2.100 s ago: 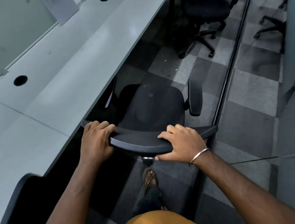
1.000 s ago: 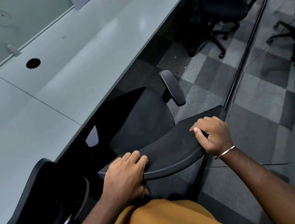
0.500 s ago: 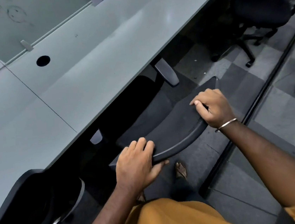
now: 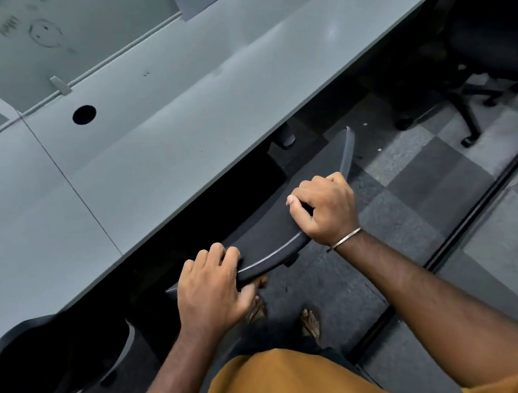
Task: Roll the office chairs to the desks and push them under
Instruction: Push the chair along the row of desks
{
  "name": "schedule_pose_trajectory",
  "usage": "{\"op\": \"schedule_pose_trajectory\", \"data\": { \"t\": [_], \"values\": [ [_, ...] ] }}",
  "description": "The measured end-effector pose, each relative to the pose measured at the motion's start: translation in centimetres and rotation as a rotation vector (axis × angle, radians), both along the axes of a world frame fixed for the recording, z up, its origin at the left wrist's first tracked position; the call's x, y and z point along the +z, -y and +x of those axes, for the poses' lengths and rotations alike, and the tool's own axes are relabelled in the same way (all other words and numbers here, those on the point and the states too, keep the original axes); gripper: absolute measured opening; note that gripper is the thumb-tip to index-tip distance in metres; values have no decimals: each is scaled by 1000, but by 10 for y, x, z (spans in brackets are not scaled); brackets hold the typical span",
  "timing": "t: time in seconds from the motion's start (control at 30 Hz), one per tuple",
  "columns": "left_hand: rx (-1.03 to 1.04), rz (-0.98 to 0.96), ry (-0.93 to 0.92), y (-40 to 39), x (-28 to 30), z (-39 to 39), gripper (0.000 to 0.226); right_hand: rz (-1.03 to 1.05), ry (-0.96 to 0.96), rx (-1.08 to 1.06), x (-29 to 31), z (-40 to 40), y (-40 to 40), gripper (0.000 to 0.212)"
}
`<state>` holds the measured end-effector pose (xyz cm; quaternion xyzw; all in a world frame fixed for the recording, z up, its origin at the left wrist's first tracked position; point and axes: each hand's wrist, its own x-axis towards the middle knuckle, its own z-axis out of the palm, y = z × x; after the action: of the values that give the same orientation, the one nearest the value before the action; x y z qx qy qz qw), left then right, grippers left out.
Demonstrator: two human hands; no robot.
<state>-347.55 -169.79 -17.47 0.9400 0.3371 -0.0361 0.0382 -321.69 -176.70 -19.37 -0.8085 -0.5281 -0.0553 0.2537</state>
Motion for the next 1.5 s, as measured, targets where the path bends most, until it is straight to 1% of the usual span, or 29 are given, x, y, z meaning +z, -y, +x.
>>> {"op": "schedule_pose_trajectory", "data": {
  "t": [0.2,0.4,0.5,0.57,0.73,0.9,1.1,1.27,1.33,1.5],
  "values": [
    [51,8,15,-20,0,19,53,74,-43,23,-4,20,-35,32],
    [34,50,51,-77,0,28,58,117,-92,1,-7,24,-88,32],
    [35,55,68,-102,1,41,57,106,-137,-15,-3,36,-117,32],
    [34,52,74,-117,3,39,56,107,-131,-20,-3,39,-127,31],
    [18,35,99,-130,0,13,59,141,-161,-31,-9,7,-126,25],
    [20,41,121,-123,1,23,59,118,-153,-53,-7,17,-121,27],
    [18,39,134,-121,-2,17,59,172,-141,-80,-9,10,-117,23],
    [18,35,150,-118,-4,13,59,88,-163,-119,-11,4,-112,25],
    [16,26,155,-117,-5,12,58,61,-188,-142,-12,-3,-106,29],
    [-15,-15,192,-117,-8,7,53,59,-297,-199,-17,-24,-94,46]
  ]
}}
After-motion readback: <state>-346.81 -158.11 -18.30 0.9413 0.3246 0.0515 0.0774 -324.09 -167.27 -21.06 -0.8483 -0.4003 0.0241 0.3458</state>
